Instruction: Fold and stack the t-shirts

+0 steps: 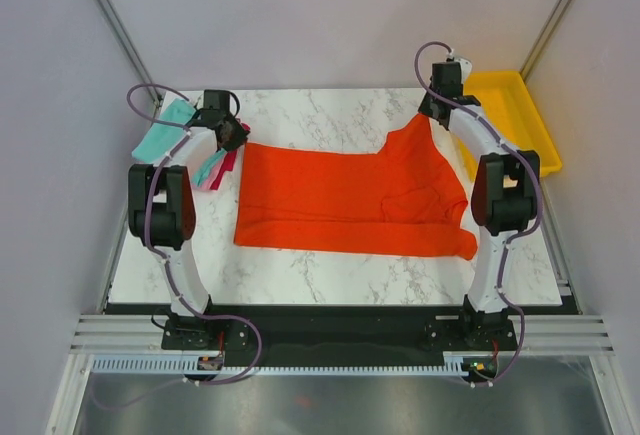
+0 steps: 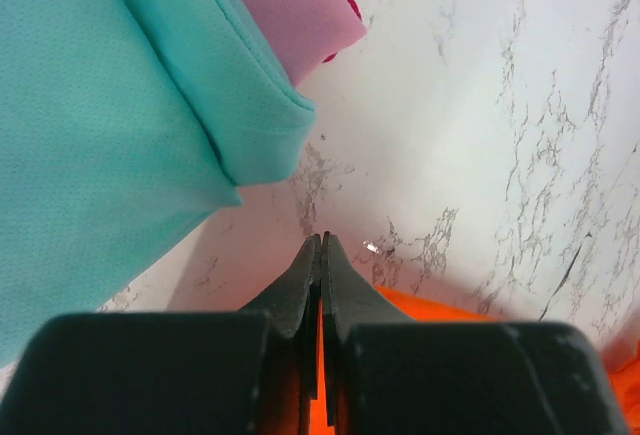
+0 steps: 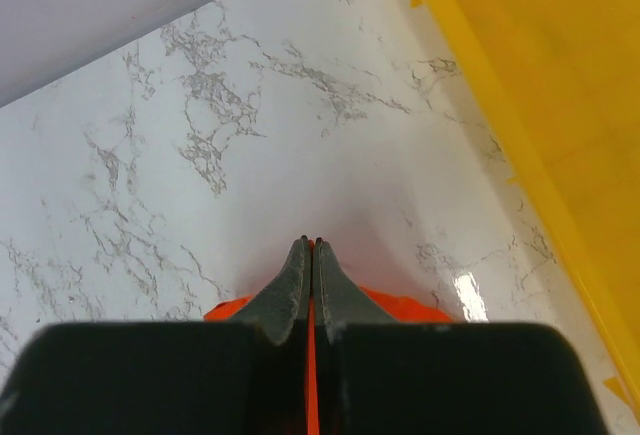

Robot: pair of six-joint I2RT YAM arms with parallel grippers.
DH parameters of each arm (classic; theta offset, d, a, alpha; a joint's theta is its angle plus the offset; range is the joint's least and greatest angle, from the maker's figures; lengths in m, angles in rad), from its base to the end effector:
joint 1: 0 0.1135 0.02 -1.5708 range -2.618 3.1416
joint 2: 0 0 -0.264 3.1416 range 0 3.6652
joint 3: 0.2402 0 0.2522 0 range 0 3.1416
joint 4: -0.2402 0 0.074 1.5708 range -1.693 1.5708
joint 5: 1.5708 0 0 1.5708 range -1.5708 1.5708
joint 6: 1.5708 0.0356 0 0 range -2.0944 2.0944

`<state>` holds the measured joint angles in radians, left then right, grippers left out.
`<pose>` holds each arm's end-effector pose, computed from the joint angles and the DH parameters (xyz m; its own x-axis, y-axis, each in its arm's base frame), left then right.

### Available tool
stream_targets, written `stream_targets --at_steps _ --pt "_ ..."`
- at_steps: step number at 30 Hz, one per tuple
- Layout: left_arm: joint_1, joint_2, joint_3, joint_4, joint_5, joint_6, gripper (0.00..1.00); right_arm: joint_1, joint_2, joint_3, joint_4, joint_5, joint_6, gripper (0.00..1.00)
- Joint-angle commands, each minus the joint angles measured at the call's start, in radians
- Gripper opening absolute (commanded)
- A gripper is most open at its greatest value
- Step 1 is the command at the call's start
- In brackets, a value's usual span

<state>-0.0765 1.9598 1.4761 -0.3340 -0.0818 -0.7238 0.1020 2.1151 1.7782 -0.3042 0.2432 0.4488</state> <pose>0.4387 -0.0307 0.2171 -0.5586 -0.6191 -0.5519 -0.4664 0.7847 -0.4082 0.4930 0.0418 0.2501 -0.4956 0.3726 -0.7846 0.3421 0.9140 0.2180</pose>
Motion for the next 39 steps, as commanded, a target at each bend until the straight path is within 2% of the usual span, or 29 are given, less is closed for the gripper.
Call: stream_targets --at_steps 1,8,13,29,39 --pt "-0.003 -0.045 -0.019 0.038 -0.030 0.003 0.02 -0.001 -0.086 -0.029 0.042 -0.018 0.001 0.00" --pt "0.001 -0.090 -0.075 0.047 -0.039 -0.005 0.02 0.004 -0.179 -0.137 0.059 -0.027 -0.001 0.00" --pt "0.007 -0.177 -0.146 0.049 -0.064 -0.006 0.02 0.019 -0.271 -0.259 0.077 -0.018 -0.002 0.00" --pt "0.007 -0.378 -0.482 0.130 -0.073 -0.040 0.02 0.062 -0.683 -0.707 0.134 0.033 0.007 0.00" --pt "0.007 -0.404 -0.536 0.223 -0.090 -0.042 0.02 0.062 -0.914 -0.879 0.113 0.057 0.004 0.01"
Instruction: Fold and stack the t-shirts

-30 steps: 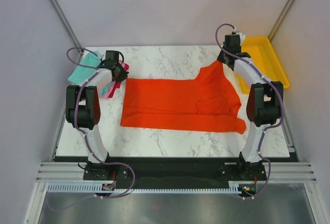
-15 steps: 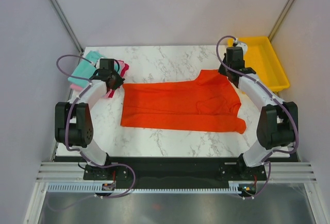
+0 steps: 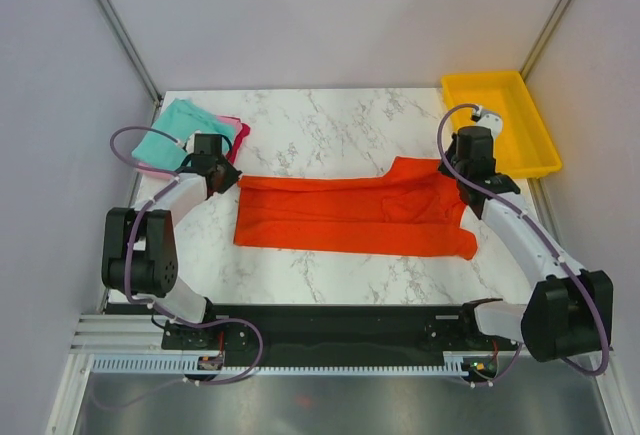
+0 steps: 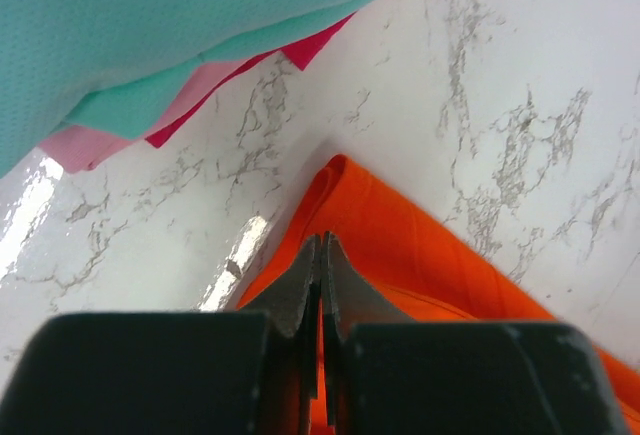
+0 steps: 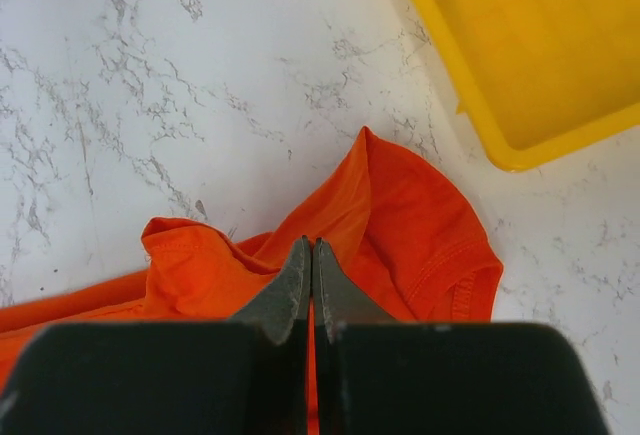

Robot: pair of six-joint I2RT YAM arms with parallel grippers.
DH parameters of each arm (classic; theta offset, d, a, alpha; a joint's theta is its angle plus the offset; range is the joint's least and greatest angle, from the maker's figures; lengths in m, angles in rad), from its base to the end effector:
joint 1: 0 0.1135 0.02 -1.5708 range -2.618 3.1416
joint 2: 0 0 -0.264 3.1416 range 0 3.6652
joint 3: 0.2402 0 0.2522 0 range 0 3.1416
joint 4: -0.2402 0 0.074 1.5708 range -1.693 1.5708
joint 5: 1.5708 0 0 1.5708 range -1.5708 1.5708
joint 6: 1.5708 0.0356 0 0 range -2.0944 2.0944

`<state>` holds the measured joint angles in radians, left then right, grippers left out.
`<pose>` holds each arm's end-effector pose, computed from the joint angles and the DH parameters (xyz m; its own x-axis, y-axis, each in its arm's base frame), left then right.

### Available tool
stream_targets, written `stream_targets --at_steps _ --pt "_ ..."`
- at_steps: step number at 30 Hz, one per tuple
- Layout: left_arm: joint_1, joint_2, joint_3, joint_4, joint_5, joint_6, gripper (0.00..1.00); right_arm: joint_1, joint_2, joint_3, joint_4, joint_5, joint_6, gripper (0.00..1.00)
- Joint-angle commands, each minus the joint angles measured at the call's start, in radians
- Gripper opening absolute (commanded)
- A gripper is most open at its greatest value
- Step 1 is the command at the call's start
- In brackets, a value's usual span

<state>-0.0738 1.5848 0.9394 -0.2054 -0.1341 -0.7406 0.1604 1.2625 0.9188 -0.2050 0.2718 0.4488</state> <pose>0.3270 -0.0194 0.1959 -0.5434 -0.6303 -0.5545 -0.5168 0.7717 -0.3707 0.2810 0.0358 0.2825 -0.4325 0.3534 -0.8295 0.2885 0.9259 0.2440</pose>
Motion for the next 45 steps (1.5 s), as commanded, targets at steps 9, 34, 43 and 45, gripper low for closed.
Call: stream_targets --at_steps 9,34,43,45 --pt "0.005 0.050 0.003 0.170 -0.004 -0.063 0.02 0.005 -0.112 -0.073 -0.002 0.015 0.031 0.02" --pt "0.005 -0.101 -0.209 0.233 -0.016 -0.106 0.02 0.004 -0.394 -0.409 0.046 0.142 0.266 0.13" --pt "0.005 -0.308 -0.332 0.241 -0.050 -0.143 0.73 0.004 -0.611 -0.580 0.131 0.130 0.306 0.63" --pt "0.005 -0.339 -0.332 0.239 -0.044 -0.143 0.77 0.002 -0.573 -0.563 0.166 0.118 0.274 0.63"
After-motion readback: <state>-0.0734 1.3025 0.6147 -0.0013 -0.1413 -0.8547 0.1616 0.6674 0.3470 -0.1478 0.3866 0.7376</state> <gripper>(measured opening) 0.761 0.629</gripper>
